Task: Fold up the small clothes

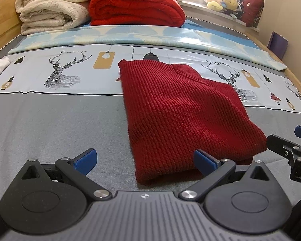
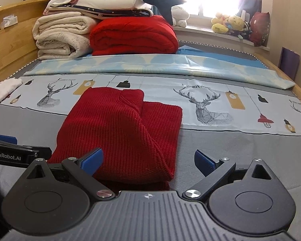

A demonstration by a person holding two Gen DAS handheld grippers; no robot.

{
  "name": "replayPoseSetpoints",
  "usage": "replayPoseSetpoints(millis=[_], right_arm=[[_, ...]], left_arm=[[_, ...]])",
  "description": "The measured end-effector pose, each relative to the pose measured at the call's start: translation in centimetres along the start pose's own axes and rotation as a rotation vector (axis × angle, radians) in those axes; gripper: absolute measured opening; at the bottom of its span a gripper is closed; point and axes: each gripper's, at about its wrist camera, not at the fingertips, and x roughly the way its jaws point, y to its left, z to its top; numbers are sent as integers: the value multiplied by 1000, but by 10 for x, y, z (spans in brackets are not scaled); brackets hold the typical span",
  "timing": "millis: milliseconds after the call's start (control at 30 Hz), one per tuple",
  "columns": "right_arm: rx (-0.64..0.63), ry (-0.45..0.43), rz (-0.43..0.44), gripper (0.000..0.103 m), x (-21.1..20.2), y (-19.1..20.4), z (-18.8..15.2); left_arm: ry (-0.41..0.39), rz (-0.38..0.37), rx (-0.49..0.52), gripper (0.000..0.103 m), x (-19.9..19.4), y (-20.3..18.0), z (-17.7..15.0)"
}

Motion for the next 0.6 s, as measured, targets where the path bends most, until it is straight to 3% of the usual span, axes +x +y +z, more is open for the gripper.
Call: replayPoseSetpoints(millis=[600], right_arm=[[-26, 1, 7, 98, 1, 6, 0]], left_arm=[[3, -4, 2, 103, 2, -3, 0]])
